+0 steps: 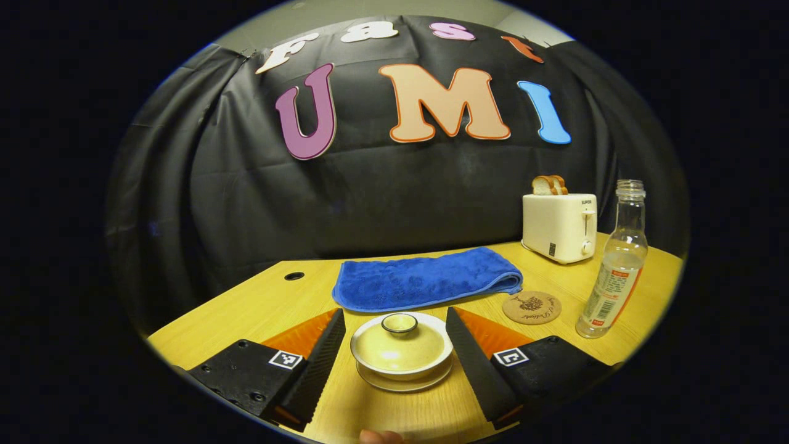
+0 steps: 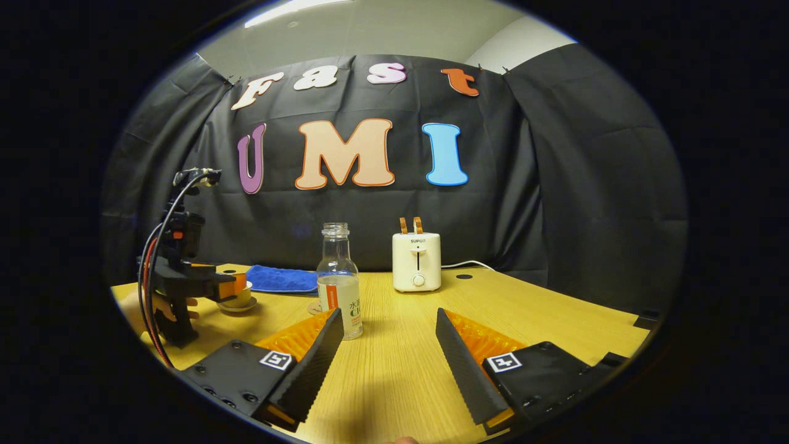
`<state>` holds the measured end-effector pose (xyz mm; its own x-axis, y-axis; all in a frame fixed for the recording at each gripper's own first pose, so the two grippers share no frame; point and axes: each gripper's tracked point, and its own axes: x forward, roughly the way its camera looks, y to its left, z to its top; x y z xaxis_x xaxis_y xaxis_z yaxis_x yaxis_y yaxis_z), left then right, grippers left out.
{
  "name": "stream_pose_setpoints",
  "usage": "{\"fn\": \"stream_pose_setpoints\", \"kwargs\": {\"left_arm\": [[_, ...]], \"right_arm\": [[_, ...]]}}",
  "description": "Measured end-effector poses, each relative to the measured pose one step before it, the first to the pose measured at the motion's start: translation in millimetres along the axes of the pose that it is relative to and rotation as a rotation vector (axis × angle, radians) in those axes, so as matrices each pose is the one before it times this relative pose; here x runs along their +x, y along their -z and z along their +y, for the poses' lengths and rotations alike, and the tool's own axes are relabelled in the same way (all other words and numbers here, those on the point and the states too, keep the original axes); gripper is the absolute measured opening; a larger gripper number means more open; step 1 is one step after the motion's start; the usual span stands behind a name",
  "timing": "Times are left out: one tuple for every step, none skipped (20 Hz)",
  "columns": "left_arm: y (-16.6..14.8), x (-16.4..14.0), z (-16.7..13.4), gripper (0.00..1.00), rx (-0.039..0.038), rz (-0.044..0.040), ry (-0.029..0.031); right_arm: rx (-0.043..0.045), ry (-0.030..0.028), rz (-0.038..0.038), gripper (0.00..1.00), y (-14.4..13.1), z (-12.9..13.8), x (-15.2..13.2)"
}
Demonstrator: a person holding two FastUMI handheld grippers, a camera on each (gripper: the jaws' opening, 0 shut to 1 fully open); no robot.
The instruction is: Open the teacup lid with one hand, grasp the water bottle and pour water into the teacup with the other hand; after pouring, place the water bottle on the coaster and then close the teacup lid.
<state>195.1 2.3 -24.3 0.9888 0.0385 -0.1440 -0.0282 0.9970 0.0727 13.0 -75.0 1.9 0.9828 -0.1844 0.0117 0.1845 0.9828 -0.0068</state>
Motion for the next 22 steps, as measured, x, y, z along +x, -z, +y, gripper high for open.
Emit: {"fn": "stream_pose_setpoints", "kwargs": {"left_arm": [[0.75,2.65,1.55,0.96,-0.00601,0.00664,-0.00457],[-0.39,3.32,-0.23,0.96,-0.0005,0.00342,0.00075],[0.56,3.57,-1.45,0.96,0.00272,0.00542,0.00414],[-0.26,1.66,-1.44,0.96,0.00391,0.0047,0.00626],[0.23,1.88,-0.94,0.96,0.00315,0.00227,0.00277],[-1.49,0.96,-1.07,0.96,0.00381,-0.0025,0.00298],[-0.2,1.17,-0.04,0.96,0.00326,-0.00257,-0.00215],[-1.06,0.69,0.82,0.93,0.00163,-0.00583,-0.00476],[-1.04,0.73,1.69,0.91,0.00425,-0.0037,-0.00576],[-0.69,1.35,0.4,0.83,0.00214,0.00028,0.00442],[1.22,-0.96,-0.23,0.84,0.00321,0.00247,0.00097],[0.34,0.21,0.21,0.77,0.00232,0.00238,-0.00141],[-0.19,0.51,-0.74,0.75,0.00034,0.00165,0.00549],[-0.74,-0.36,-0.44,0.75,0.00294,0.00141,0.00102],[1.19,0.94,-0.39,0.73,0.00316,0.00285,0.00297],[0.13,0.72,-0.05,0.69,0.00202,0.0025,0.00044],[-0.47,-0.17,-0.48,0.66,-0.00024,-0.00083,0.00039],[-0.59,0.15,0.25,0.59,0.0009,0.00004,-0.00074],[1.57,-1.26,-0.3,0.56,0.0026,0.00359,0.00215],[0.05,0.59,-0.04,0.53,0.00065,0.00031,-0.00092],[-0.42,-0.35,-0.08,0.51,0.00001,0.0005,0.00101],[0.0,0.12,-0.27,0.46,-0.0003,-0.00001,0.00103]], "right_arm": [[0.00026,0.00049,0.00066,0.97,-0.09,-0.03,-0.09],[-0.00057,0.00278,-0.00055,0.97,0.02,-0.67,0.46],[0.00046,0.00404,0.00083,0.97,-0.13,-0.97,0.66],[-0.00078,0.0031,-0.00015,0.92,0.83,-1.01,0.14],[0.00037,0.00294,0.00039,0.97,-1.12,-0.21,0.24],[-0.00068,0.00114,-0.00041,0.97,0.92,-0.16,-0.18],[0.00031,0.00086,0.0001,0.97,-0.38,-0.12,-0.35],[-0.00017,0.00001,0.00007,0.97,0.17,-0.33,0.3],[-0.00028,-0.00001,-0.00016,0.97,-0.39,-0.05,0.13],[0.00042,-0.00002,0.00004,0.97,0.8,-0.25,0.05],[-0.00045,-0.00025,0.00035,0.97,-0.93,0.1,-0.38],[0.00012,-0.00004,-0.00009,0.98,0.77,-0.24,0.72],[0.00014,0.00002,-0.00024,0.98,-0.57,0.09,-0.46],[-0.00016,-0.00005,-0.00001,0.97,0.14,-0.18,0.06],[0.00004,-0.00012,0.00011,0.97,-0.52,-0.14,-0.34],[0.0001,-0.00013,-0.00022,0.97,0.91,-0.08,0.62],[-0.00019,-0.00004,0.00026,0.97,-0.55,0.04,0.05],[0.00021,0.0,-0.00016,0.97,0.19,-0.14,-0.64],[-0.00007,-0.00001,0.00007,0.97,-0.46,0.28,0.22],[0.00002,-0.00017,0.0003,0.92,0.93,-0.13,0.02],[0.0001,-0.00002,-0.00036,0.92,-0.25,-0.13,0.15],[-0.00022,-0.00208,-0.00018,0.97,-0.29,0.51,0.12]]}}
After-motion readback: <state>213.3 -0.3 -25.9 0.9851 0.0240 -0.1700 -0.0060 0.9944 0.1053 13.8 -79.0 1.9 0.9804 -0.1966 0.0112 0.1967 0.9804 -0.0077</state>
